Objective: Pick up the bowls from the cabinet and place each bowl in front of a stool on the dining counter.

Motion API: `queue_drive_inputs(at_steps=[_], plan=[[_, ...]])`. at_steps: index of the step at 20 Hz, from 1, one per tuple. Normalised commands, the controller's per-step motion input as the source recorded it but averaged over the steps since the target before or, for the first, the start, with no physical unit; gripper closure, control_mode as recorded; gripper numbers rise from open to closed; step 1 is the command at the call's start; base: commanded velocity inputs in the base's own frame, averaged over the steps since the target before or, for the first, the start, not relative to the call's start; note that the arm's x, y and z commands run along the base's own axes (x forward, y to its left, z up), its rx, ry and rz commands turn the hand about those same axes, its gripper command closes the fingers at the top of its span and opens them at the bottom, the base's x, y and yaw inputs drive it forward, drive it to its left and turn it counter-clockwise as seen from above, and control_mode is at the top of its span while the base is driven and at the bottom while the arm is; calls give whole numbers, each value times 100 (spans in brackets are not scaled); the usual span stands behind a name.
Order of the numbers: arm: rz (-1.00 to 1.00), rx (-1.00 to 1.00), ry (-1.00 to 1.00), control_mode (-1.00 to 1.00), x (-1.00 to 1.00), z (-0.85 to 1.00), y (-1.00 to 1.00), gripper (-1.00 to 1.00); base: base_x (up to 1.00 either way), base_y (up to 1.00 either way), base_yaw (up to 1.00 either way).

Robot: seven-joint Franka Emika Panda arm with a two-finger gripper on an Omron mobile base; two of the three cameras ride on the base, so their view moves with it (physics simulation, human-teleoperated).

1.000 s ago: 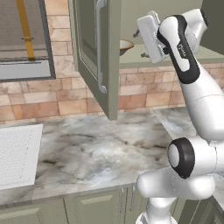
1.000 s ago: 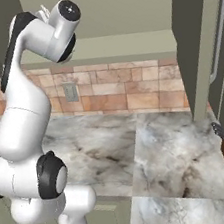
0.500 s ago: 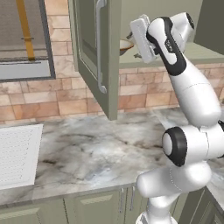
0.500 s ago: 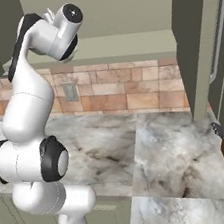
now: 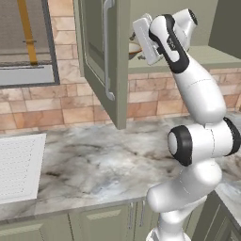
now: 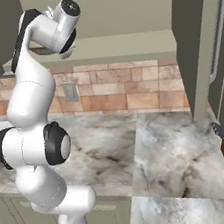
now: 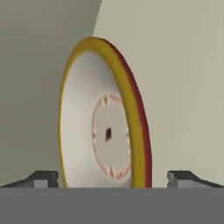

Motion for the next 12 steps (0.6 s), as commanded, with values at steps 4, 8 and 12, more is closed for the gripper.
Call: queue_drive_inputs(at_steps=[4,8,12], plan=[[0,0,13,-100,17,-14,18,100,0,0,0],[0,0,10,-100,14,-16,19,100,0,0,0],[0,0,5,-100,4,-14,13,100,0,0,0]])
